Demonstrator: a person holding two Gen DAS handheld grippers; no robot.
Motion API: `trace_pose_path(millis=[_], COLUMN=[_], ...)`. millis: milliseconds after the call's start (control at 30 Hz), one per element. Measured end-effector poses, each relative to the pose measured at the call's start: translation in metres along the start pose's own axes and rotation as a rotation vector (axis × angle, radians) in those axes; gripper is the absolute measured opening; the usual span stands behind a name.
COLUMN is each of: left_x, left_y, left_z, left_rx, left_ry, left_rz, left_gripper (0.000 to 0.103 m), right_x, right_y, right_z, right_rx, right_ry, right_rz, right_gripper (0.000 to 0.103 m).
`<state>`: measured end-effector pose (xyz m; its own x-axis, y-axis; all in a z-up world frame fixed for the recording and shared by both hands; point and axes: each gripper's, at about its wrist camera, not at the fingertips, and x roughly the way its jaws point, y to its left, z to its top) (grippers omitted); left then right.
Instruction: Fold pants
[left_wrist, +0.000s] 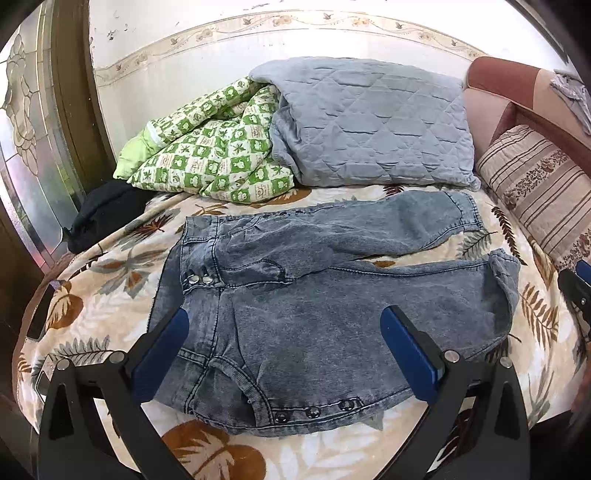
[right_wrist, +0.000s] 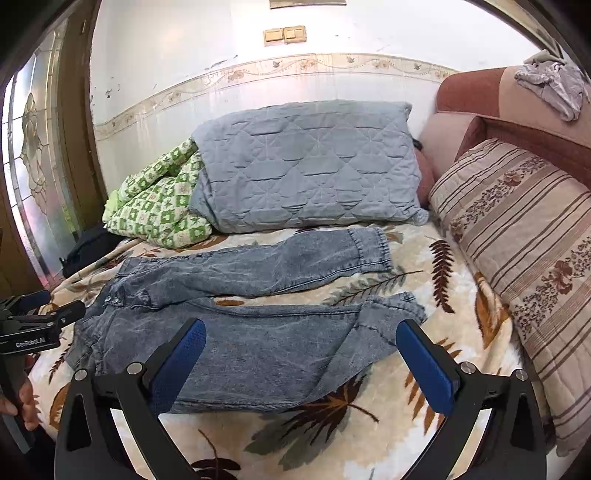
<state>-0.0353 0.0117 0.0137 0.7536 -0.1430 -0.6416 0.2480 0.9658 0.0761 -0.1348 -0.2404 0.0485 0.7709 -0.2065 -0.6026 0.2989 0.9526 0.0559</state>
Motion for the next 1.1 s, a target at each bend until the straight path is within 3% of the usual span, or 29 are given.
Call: trace_pose_path(millis=[300,500,1100], left_x=[-0.004,-0.005,0.009], left_y=[0.031,0.038,0.045], left_z=[0.013,0.014,0.013], left_rx=[-0.098,-0.101,-0.112], left_ry=[0.021,0.021,0.049], left_rz=[-0.002,0.009,0.008], left_gripper=[0.103,0.103,0.103], right_x=[-0.013,-0.006,0.013], right_y=[0.017,0.036,0.044], right_z=[0.018,0.024,0.016], right_rx=[0.006,-0.015,-0.034], right_ry=[0.035,0.057,0.1], right_rz=[0.023,0.016,0.026], right_gripper=[0.102,0.102,0.102])
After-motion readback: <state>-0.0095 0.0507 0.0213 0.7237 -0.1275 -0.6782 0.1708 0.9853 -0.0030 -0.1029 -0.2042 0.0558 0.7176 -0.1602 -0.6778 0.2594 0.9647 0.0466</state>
